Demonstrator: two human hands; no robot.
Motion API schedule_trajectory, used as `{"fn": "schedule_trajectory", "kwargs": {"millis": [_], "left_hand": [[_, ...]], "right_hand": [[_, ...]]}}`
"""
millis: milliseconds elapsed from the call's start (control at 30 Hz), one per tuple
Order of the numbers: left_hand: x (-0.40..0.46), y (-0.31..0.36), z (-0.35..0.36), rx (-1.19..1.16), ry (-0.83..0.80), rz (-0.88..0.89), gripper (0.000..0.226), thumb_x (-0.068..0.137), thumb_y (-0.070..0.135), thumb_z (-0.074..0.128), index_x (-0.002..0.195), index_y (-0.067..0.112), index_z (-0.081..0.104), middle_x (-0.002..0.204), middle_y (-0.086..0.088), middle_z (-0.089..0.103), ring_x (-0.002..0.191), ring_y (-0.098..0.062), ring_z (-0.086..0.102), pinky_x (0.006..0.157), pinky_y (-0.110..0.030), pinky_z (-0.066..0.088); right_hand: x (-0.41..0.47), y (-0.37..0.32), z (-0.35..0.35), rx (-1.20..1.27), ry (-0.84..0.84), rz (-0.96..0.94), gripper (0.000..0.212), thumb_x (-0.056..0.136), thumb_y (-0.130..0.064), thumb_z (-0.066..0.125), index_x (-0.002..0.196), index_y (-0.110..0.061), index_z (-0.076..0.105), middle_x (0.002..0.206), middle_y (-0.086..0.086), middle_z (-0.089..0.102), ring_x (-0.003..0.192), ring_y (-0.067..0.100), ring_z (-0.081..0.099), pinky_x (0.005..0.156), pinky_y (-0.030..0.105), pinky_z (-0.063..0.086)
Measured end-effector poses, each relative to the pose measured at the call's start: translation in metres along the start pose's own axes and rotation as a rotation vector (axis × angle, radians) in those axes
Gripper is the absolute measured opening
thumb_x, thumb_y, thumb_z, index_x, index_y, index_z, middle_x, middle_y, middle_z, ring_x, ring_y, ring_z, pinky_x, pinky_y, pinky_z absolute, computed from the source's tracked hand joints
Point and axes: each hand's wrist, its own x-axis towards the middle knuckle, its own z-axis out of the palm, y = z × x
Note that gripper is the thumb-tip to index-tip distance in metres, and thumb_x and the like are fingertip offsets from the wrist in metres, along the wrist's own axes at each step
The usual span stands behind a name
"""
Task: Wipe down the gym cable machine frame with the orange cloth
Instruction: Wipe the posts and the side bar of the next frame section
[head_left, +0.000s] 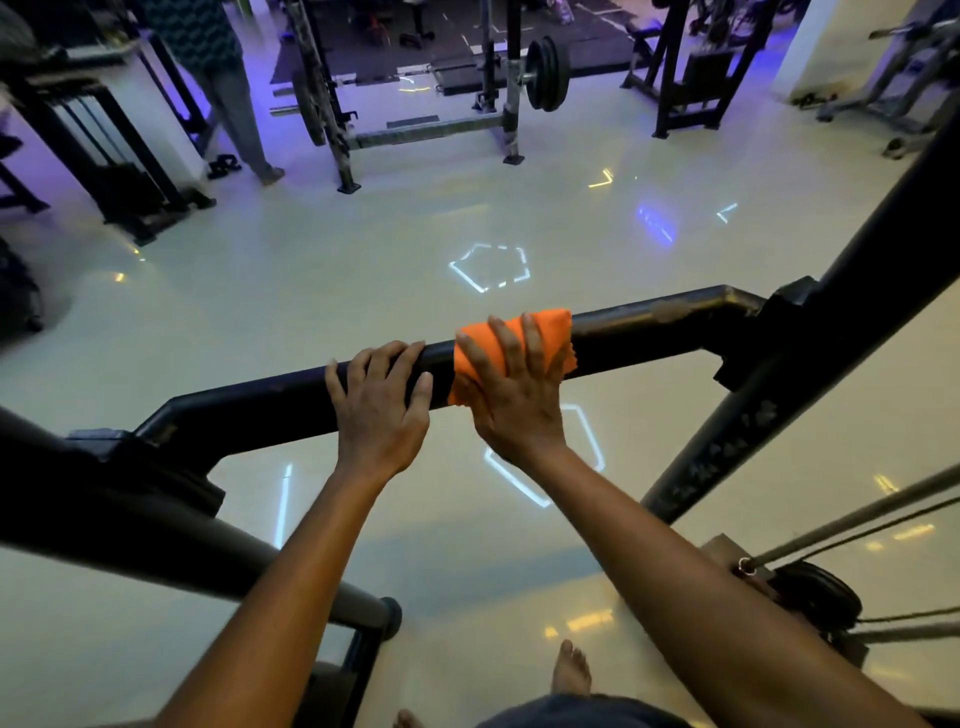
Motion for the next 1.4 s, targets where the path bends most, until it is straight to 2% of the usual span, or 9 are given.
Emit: {"fn": "schedule_trajectory", "kwargs": {"millis": [133,267,400,500,667,867,1067,1267,1400], "left_hand": [[0.003,0.016,0.007,-0.011,-0.001,-0.013,0.044,0.110,0.044,0.041,0.152,0.034,0.050,0.153,0.010,0.051,0.147,-0.020,0.038,0.128,-0.064,0.002],[0.003,0.015,0.009,-0.028,0.050,-0.025,0.038,0.110,0.038,0.049,0.148,0.034,0.052,0.149,0.010,0.054,0.144,-0.018,0.041,0.129,-0.062,0.005],[0.005,0.028,0.016,-0.055,0.102,-0.088,0.037,0.108,0.040,0.045,0.141,0.032,0.057,0.143,0.008,0.058,0.141,-0.019,0.046,0.130,-0.061,0.006],[0.007,0.030,0.017,-0.051,0.117,-0.102,0.036,0.106,0.041,0.045,0.138,0.031,0.059,0.142,0.006,0.059,0.140,-0.021,0.047,0.129,-0.061,0.008],[0.005,0.030,0.020,0.036,0.102,-0.078,0.043,0.106,0.051,0.045,0.143,0.033,0.057,0.144,0.006,0.054,0.140,-0.024,0.045,0.128,-0.062,0.010],[0.017,0.030,0.019,0.075,0.032,0.013,0.049,0.105,0.047,0.044,0.152,0.035,0.052,0.145,0.006,0.053,0.140,-0.022,0.046,0.128,-0.057,0.014],[0.015,0.022,0.020,0.076,0.004,0.090,0.052,0.108,0.047,0.040,0.158,0.035,0.045,0.150,0.010,0.051,0.141,-0.019,0.045,0.126,-0.053,0.017],[0.015,0.021,0.024,0.065,0.035,0.091,0.051,0.109,0.049,0.040,0.157,0.034,0.047,0.148,0.008,0.052,0.139,-0.022,0.046,0.124,-0.055,0.019],[0.016,0.021,0.027,0.078,0.029,0.090,0.050,0.110,0.052,0.039,0.156,0.034,0.048,0.148,0.005,0.053,0.139,-0.024,0.045,0.124,-0.056,0.017]], "right_hand": [[0.001,0.036,-0.010,0.001,0.023,-0.198,0.057,0.109,-0.041,0.055,0.165,-0.036,0.046,0.172,0.004,0.040,0.163,0.036,0.028,0.127,0.065,0.020],[0.001,0.090,-0.023,0.000,0.078,-0.059,0.054,0.107,-0.038,0.059,0.161,-0.035,0.052,0.170,0.005,0.043,0.161,0.036,0.031,0.130,0.054,0.007],[0.005,0.042,-0.009,0.076,0.053,0.022,0.049,0.111,-0.044,0.056,0.160,-0.037,0.053,0.170,0.004,0.041,0.163,0.039,0.025,0.126,0.072,0.015],[0.008,0.018,-0.002,0.076,-0.001,-0.071,0.051,0.111,-0.047,0.054,0.161,-0.037,0.051,0.170,0.002,0.042,0.162,0.038,0.028,0.129,0.070,0.008],[0.009,0.082,-0.022,-0.011,0.012,-0.142,0.054,0.110,-0.051,0.053,0.163,-0.039,0.048,0.167,-0.001,0.046,0.159,0.031,0.036,0.119,0.063,0.028],[0.015,0.036,-0.011,0.019,0.010,0.060,0.045,0.112,-0.047,0.052,0.156,-0.039,0.056,0.166,-0.002,0.045,0.162,0.035,0.029,0.129,0.070,0.003],[0.014,0.066,-0.026,-0.082,-0.049,-0.116,0.051,0.113,-0.054,0.039,0.161,-0.039,0.050,0.165,-0.003,0.047,0.159,0.032,0.036,0.123,0.060,0.019],[0.011,0.061,-0.027,-0.049,0.005,0.175,0.044,0.114,-0.048,0.041,0.154,-0.036,0.056,0.168,-0.001,0.042,0.163,0.034,0.024,0.124,0.069,0.017],[0.011,0.017,-0.012,-0.010,-0.027,0.088,0.044,0.114,-0.049,0.042,0.155,-0.038,0.056,0.167,-0.002,0.042,0.164,0.033,0.023,0.127,0.067,0.011]]}}
